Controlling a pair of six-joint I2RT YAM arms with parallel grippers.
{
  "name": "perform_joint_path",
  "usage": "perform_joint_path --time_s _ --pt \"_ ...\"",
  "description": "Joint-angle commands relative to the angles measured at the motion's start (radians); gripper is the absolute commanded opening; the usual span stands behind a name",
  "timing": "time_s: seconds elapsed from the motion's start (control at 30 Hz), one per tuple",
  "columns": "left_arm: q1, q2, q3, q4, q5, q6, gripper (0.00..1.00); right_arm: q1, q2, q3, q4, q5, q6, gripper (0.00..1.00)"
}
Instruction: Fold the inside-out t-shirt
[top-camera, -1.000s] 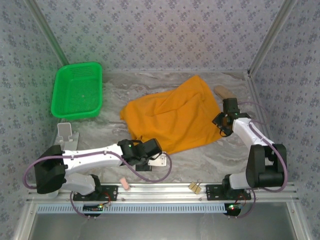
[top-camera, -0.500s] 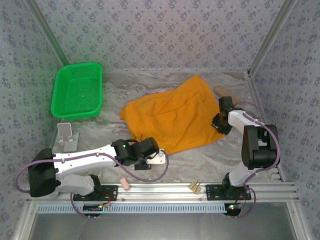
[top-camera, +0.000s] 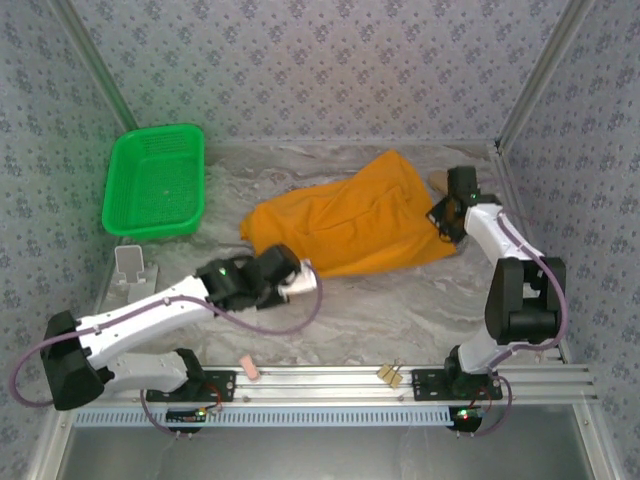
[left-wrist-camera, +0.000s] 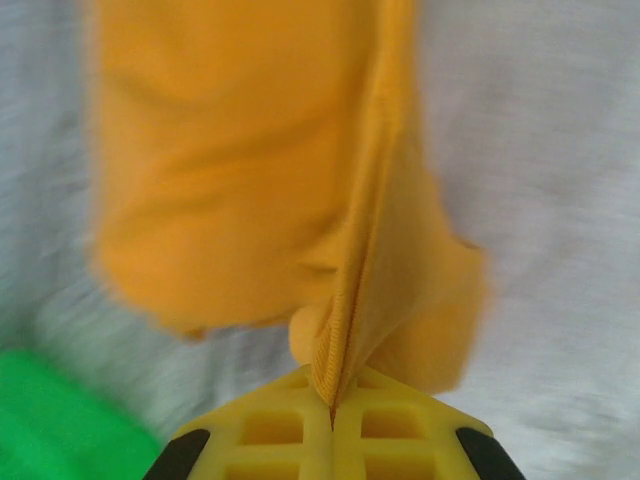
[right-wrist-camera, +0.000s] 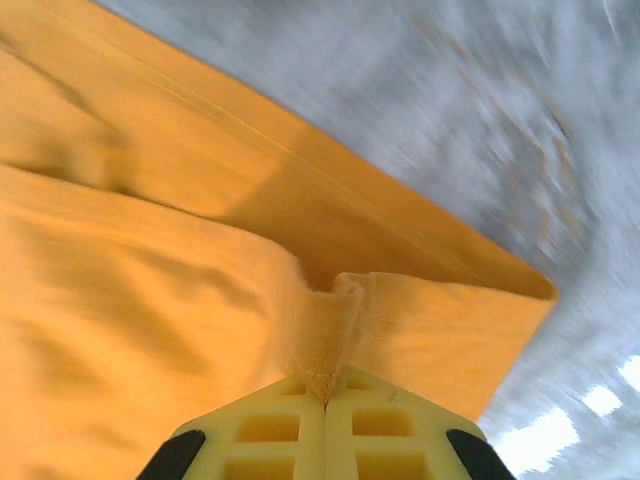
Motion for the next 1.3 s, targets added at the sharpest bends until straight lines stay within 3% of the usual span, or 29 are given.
perform_joint_path --time_s 0.0,0.1,0.23,0.33,0.43,0.57,0.73,0.8,0.93,1.0,1.13,1.27 --pt "0.097 -0.02 0.227 -0.025 -0.144 0.163 0.0 -0.009 -0.045 0.206 -0.044 0.063 0.021 0.0" --pt "0.106 0.017 0.424 -0.009 -0.163 0.356 0.0 -0.009 -0.097 0.338 -0.087 0.145 0.028 0.0" --pt "-0.002 0.075 0.701 -0.18 -0.225 0.415 0.0 -0.015 -0.251 0.42 -0.176 0.286 0.019 0.0" --pt "-0.149 0.041 0.719 -0.306 -0.222 0.462 0.0 -0.017 -0.413 0.423 -0.224 0.337 -0.026 0.0" --pt "-0.251 -0.016 0.725 -0.294 -0.24 0.368 0.0 -0.019 -0.556 0.447 -0.276 0.344 -0.073 0.0" --pt "-0.293 -0.087 0.778 -0.301 -0.181 0.223 0.0 -0.018 -0.65 0.511 -0.357 0.327 -0.099 0.0" --pt "-0.284 -0.139 0.693 -0.205 -0.171 0.31 0.0 -0.019 -0.625 0.489 -0.328 0.238 -0.072 0.0" --pt "-0.209 -0.13 0.68 -0.175 -0.09 0.321 0.0 -0.018 -0.567 0.46 -0.287 0.208 -0.059 0.0" --pt "0.077 -0.048 0.688 -0.173 0.168 0.32 0.0 0.001 -0.383 0.446 -0.167 0.134 -0.053 0.0" --pt "0.192 0.019 0.689 -0.154 0.243 0.324 0.0 0.022 -0.279 0.474 -0.127 0.146 -0.068 0.0" --pt "0.432 0.192 0.715 -0.07 0.388 0.313 0.0 0.032 -0.039 0.582 -0.055 0.118 -0.058 0.0" --pt "0.6 0.391 0.851 -0.015 0.446 0.33 0.0 -0.002 0.211 0.815 -0.015 -0.031 -0.018 0.0"
